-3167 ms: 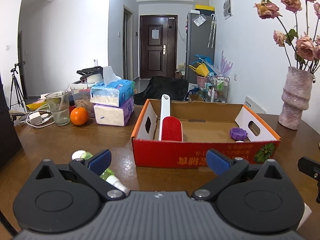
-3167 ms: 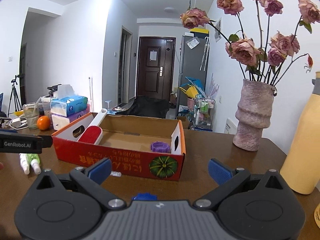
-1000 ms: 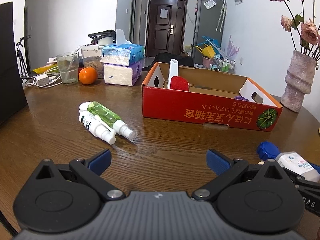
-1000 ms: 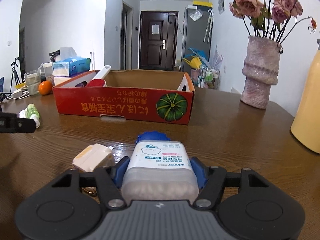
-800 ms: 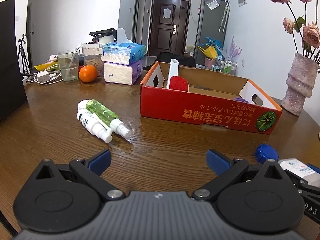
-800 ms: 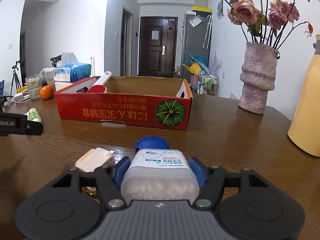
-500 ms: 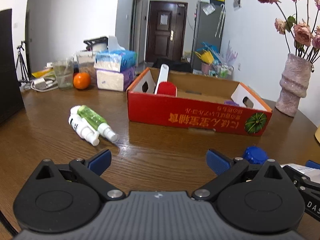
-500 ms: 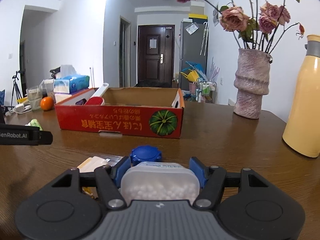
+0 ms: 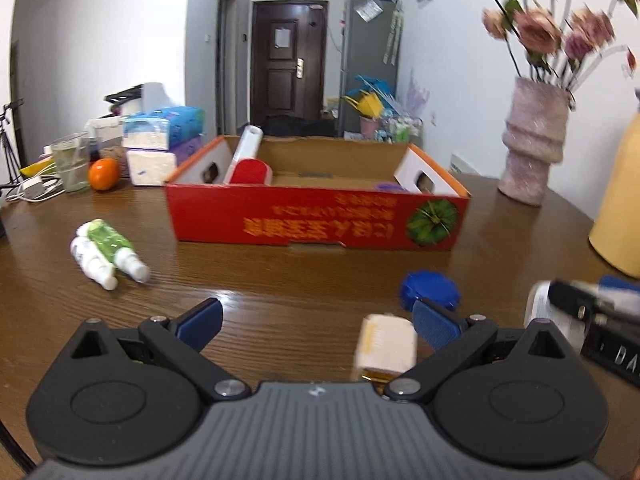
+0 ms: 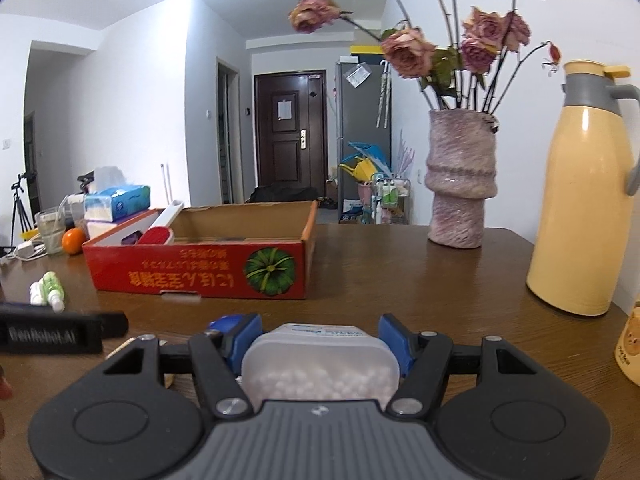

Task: Organize rigid objects
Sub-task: 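Grasp the beige plug charger with the left gripper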

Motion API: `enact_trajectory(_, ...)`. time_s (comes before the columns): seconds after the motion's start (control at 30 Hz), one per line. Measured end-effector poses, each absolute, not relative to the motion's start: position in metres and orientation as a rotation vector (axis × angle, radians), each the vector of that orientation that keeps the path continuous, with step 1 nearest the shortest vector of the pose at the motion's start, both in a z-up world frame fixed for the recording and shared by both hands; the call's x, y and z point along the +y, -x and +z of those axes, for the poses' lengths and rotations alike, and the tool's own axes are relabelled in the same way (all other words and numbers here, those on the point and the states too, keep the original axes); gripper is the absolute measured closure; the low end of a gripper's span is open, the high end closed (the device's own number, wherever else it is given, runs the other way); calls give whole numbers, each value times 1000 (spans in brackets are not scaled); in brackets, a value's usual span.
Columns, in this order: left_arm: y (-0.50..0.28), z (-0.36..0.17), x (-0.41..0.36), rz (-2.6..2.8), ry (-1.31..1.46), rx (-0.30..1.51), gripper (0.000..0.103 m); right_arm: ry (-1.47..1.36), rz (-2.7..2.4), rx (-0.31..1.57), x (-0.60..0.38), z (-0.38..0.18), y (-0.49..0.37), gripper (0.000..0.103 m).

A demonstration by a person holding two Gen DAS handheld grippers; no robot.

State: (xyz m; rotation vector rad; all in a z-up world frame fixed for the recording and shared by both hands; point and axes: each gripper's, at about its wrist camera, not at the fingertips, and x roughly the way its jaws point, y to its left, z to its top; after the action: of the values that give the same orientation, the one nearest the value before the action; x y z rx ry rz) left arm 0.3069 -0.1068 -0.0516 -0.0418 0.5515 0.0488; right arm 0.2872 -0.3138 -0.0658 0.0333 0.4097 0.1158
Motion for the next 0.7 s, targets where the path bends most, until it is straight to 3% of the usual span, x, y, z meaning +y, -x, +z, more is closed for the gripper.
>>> enact_trajectory(0.23, -314, -66, -132, 29, -25, 605, 0, -44, 88, 401, -337, -67, -288, 39)
enact_trajectory(0.63, -329, -80, -139, 22, -20, 680, 42, -38, 80, 394, -338, -68, -286, 39)
enact_trajectory(0.7, -330, -82, -140, 16, -25, 688, 56, -34, 79, 394, -337, -69, -286, 39)
